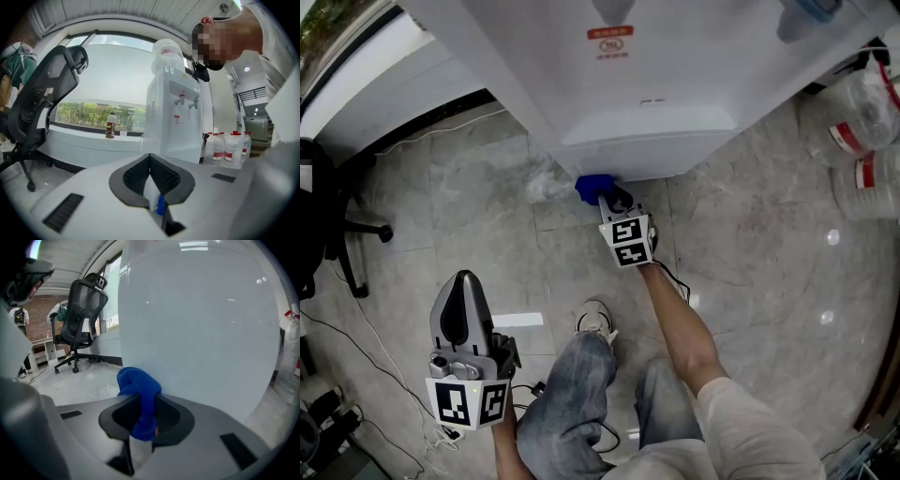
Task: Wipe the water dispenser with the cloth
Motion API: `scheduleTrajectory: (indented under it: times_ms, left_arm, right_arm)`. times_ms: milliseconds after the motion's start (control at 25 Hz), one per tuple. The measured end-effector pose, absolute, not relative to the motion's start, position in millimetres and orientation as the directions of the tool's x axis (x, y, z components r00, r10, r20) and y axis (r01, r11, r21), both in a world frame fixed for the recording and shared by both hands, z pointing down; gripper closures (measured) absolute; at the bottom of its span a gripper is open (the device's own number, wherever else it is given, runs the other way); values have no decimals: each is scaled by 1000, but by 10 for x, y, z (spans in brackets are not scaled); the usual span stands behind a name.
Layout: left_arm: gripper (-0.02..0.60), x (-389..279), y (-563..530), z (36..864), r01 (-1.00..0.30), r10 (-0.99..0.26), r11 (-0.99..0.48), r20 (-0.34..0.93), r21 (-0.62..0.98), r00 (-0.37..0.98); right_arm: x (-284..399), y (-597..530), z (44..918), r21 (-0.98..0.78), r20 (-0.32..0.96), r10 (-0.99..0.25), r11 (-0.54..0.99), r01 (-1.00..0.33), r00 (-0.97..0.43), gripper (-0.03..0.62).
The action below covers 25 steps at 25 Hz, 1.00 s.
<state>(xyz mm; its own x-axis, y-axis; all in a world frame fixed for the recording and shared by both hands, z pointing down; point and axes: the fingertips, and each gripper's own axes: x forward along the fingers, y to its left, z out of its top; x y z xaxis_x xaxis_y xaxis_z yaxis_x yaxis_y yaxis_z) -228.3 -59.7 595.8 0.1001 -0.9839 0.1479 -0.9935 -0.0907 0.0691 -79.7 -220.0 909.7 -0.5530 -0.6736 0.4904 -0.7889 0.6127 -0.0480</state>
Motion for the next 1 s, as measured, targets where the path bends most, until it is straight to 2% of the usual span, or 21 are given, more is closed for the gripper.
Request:
scheduleTrajectory:
  times_ms: [520, 680, 1000]
  left_arm:
    - [571, -1468, -1206, 6019, -955, -944, -289, 148, 62, 295]
    - [571, -1413, -1233, 6062, -949, -937, -308, 149, 75, 316]
    - [571, -1348, -1225, 5737, -946, -941, -315, 105, 74, 322]
  right_arm:
    - [1259, -2616, 9089, 15, 516, -822, 290, -957, -241, 514]
    - [1365, -2572, 8938, 10, 491, -841, 266, -964, -227, 514]
    - [1103, -2217, 8294, -20, 463, -842, 301, -953, -276, 514]
